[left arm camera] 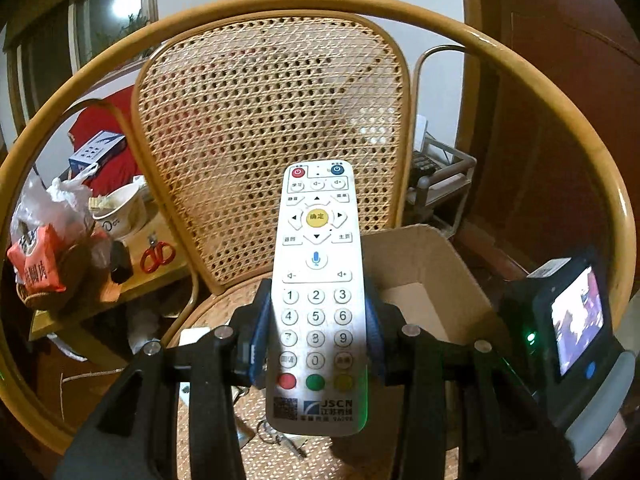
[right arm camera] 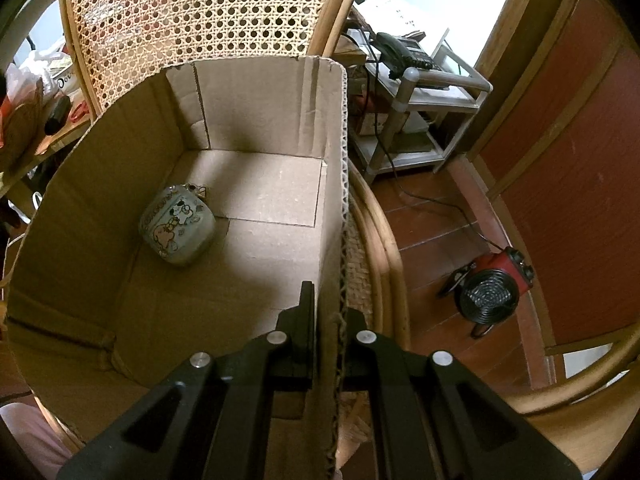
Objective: Organize rigid objects
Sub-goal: 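Carry the remote with the left gripper and release it into the box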
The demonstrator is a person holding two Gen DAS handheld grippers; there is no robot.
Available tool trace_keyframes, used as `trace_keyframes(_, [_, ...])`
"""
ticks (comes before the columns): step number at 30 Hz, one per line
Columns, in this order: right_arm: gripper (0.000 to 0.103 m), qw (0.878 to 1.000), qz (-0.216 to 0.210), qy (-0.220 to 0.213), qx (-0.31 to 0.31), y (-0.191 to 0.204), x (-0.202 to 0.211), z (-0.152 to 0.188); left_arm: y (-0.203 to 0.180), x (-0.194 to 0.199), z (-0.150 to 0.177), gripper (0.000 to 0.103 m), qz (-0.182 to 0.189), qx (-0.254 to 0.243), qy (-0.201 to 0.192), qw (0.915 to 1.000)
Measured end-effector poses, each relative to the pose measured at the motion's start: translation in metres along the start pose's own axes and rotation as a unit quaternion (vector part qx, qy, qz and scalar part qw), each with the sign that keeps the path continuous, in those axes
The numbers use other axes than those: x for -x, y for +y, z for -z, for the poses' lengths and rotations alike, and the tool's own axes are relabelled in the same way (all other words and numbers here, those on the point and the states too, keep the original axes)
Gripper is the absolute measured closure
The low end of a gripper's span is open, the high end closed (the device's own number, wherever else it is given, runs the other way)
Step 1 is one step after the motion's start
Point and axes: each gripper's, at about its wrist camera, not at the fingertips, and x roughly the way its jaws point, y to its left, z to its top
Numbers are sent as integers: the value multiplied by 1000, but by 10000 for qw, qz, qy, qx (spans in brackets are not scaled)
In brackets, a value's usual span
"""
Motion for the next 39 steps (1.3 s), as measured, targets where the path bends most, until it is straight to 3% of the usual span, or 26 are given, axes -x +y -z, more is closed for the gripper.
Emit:
trace_keyframes(16, [96,10000,-38,27,-56,0,1,-4,-21,-42,29,63,404,-137,627,9971])
trace_keyframes(22, [96,10000,-36,16,-39,-1,2,-4,-27,-49,37,63,367,-270,801,9957])
trace_keyframes(37, [96,10000,-45,41,-19,-2,2,-4,-21,-46,34,63,283,-175,795,9963])
trace_keyframes(39, [96,10000,-65,35,-35,-4,3,-5,-16,-44,33,62,428,-112,821,9956])
